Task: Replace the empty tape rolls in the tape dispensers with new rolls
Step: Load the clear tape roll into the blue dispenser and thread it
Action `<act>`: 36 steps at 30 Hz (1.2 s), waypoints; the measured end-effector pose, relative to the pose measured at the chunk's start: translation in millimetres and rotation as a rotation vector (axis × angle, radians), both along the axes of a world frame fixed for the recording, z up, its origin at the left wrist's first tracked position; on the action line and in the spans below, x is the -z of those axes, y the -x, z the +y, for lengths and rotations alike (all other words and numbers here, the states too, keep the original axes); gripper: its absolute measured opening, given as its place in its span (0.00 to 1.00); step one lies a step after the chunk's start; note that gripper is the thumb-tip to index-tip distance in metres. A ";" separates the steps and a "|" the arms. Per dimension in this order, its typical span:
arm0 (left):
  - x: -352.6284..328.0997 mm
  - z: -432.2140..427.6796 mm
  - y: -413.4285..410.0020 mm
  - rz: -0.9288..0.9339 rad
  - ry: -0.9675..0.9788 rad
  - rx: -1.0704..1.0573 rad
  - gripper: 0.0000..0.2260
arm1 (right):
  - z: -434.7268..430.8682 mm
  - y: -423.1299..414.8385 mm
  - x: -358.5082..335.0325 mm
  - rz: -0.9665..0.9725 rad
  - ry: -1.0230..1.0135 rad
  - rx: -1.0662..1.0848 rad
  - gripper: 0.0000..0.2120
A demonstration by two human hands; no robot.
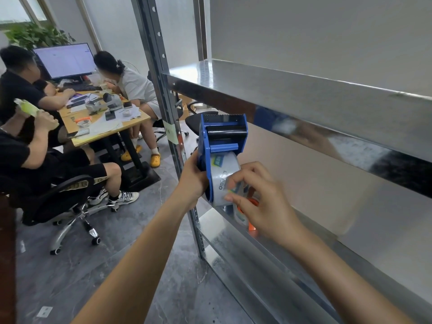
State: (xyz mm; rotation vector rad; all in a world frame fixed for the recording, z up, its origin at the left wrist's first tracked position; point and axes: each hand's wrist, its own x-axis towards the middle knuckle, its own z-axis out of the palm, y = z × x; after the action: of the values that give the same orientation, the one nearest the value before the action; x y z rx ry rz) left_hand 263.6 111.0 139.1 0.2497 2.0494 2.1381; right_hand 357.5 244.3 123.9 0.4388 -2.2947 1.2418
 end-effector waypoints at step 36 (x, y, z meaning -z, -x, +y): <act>-6.2 -0.4 -3.5 0.055 -0.140 0.017 0.07 | -8.7 -6.0 -1.7 0.228 -0.068 0.239 0.18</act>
State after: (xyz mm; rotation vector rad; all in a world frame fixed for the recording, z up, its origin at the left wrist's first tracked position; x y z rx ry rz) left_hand 267.1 110.5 145.3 0.3470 1.9205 2.2916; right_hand 363.5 235.7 125.5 0.3020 -2.1271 0.9493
